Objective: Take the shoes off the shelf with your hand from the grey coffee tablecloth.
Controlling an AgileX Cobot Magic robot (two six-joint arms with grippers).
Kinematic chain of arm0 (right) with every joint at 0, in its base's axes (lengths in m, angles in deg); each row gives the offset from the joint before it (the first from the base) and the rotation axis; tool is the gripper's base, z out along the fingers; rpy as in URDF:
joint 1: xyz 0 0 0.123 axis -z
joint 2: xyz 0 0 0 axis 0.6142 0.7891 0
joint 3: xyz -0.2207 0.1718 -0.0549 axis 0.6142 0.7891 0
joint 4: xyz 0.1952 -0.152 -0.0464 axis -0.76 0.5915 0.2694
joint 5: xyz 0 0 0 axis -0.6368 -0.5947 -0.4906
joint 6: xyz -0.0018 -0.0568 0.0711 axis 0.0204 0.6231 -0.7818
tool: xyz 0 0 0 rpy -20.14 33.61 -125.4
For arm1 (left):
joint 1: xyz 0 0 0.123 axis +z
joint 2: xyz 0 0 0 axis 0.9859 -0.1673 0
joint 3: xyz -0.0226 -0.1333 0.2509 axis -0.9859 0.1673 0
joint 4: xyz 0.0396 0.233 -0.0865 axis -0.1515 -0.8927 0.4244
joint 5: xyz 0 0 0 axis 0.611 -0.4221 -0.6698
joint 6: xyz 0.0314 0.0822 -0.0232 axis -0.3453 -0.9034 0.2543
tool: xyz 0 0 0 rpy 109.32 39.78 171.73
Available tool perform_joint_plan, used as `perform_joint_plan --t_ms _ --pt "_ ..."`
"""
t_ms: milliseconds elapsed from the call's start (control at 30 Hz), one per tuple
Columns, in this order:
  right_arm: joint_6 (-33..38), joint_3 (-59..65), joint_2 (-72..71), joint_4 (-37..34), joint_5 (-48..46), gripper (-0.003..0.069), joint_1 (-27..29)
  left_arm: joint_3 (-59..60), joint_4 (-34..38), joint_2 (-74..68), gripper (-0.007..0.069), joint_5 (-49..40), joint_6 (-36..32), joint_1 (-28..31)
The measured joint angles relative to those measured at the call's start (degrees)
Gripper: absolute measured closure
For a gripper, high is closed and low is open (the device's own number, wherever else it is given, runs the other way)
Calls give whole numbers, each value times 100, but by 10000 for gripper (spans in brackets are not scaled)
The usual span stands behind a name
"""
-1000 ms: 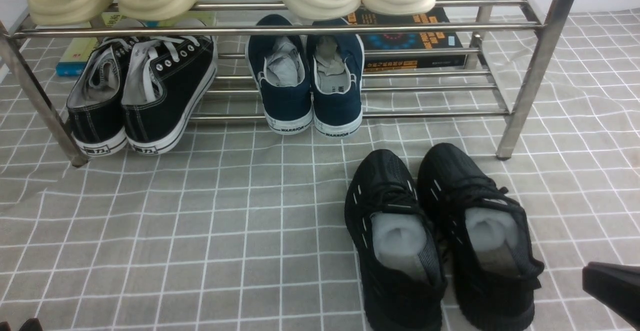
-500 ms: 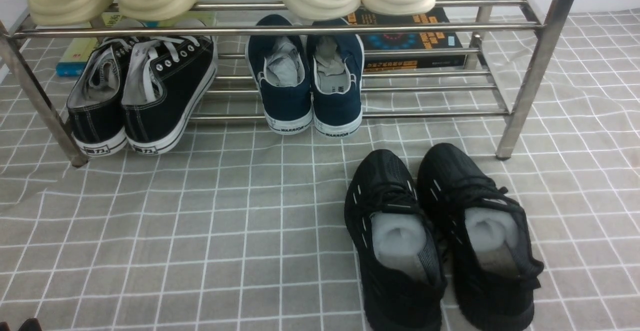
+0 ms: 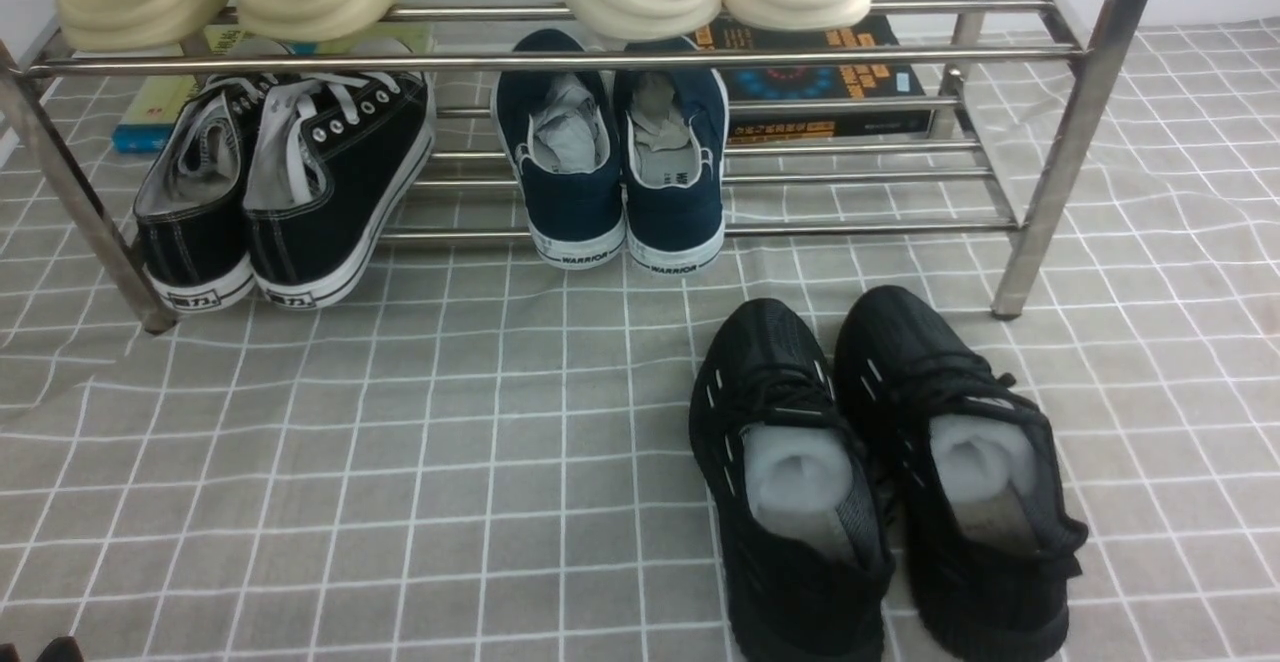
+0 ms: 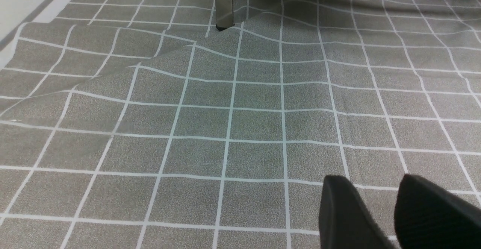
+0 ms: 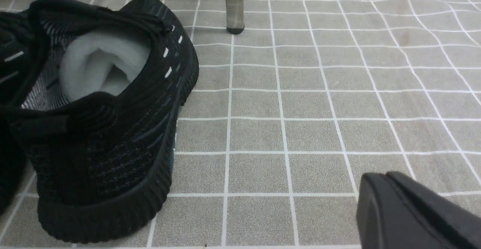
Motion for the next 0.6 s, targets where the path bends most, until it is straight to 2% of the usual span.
perform_joint_plan --t_ms 600 --pt "-18 0 0 -47 5 645 19 0 0 0 385 -5 0 0"
